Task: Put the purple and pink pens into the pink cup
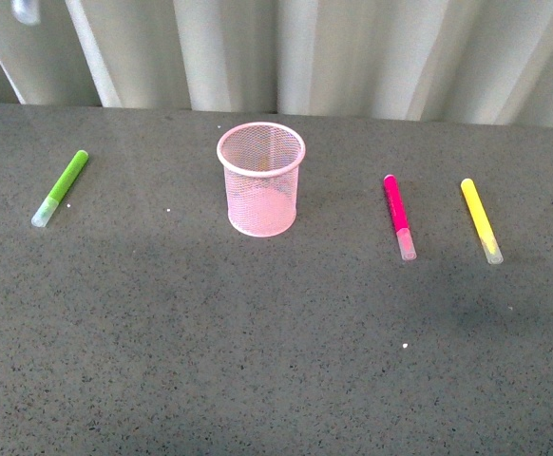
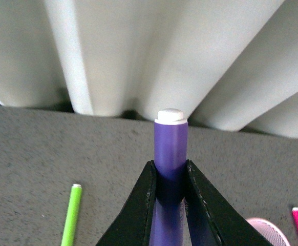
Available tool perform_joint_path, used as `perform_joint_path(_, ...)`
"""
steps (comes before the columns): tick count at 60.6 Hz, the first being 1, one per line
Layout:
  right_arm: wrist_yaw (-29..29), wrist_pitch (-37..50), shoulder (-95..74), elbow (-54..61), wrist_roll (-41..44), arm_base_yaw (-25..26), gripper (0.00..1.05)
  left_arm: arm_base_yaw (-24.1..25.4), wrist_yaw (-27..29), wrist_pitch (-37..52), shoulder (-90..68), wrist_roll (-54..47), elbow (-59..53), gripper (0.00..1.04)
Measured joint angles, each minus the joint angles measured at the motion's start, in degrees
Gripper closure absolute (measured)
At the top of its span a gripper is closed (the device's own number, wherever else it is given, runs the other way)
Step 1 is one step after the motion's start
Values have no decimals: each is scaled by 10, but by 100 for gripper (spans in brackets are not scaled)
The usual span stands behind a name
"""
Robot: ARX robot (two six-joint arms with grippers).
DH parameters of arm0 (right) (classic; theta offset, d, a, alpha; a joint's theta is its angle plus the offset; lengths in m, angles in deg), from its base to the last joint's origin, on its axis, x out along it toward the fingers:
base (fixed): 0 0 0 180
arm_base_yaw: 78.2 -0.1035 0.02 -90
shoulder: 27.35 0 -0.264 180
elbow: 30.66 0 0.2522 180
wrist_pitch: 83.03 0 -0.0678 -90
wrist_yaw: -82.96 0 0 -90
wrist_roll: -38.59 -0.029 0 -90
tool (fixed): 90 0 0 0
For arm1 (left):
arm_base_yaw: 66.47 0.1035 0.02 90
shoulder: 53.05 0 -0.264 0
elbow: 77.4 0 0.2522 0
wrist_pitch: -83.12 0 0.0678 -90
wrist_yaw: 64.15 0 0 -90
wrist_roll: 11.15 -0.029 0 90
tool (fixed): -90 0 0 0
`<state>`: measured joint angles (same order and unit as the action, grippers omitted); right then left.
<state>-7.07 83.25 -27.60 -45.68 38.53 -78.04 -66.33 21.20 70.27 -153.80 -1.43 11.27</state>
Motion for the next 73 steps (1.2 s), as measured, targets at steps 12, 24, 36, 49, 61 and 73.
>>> perform_joint_path(12,0,0,0,0,0,0,7,71,-40,65,148,14,-143,92)
perform_joint_path(24,0,0,0,0,0,0,7,111,-50,79,272,22,-245,92)
perform_joint_path(36,0,0,0,0,0,0,7,126,-53,79,376,26,-298,92)
perform_joint_path(49,0,0,0,0,0,0,7,130,-41,81,417,37,-341,92)
perform_joint_path(61,0,0,0,0,0,0,7,142,-54,94,419,41,-346,92)
perform_joint_path(73,0,0,0,0,0,0,7,164,-104,99,414,59,-351,92)
